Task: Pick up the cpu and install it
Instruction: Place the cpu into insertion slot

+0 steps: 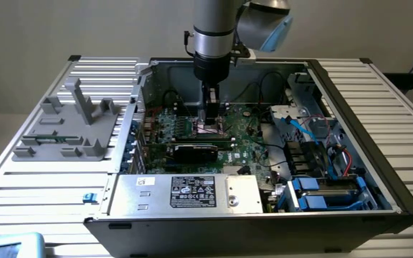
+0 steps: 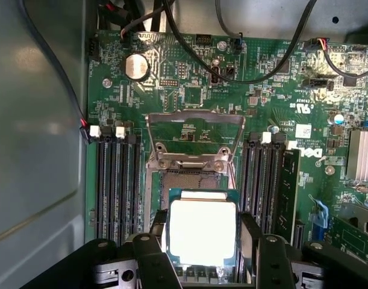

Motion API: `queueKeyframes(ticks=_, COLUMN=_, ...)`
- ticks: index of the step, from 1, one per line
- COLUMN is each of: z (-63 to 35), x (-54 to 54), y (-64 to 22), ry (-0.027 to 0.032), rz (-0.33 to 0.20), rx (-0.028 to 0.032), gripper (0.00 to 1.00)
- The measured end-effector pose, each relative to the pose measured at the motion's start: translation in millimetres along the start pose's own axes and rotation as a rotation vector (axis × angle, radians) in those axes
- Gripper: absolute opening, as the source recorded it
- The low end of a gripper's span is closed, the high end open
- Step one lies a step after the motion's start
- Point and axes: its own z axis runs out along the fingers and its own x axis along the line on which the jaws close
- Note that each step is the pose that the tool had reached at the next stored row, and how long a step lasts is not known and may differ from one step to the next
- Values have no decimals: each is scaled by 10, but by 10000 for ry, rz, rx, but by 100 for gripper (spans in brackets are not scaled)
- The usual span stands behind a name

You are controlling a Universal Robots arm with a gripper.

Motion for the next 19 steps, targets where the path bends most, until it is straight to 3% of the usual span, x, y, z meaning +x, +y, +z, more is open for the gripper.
queueKeyframes(ticks=7, z=27, x=1, y=-1, ry=-2, rz=1, rx=-1, gripper=56)
queueKeyframes(ticks=11, z=83, x=15, y=-8, ry=-62, rz=2, rx=0, gripper=56)
queueKeyframes(ticks=19, z=165, x=68, y=-12, ry=-92, rz=1, rx=1, gripper=56)
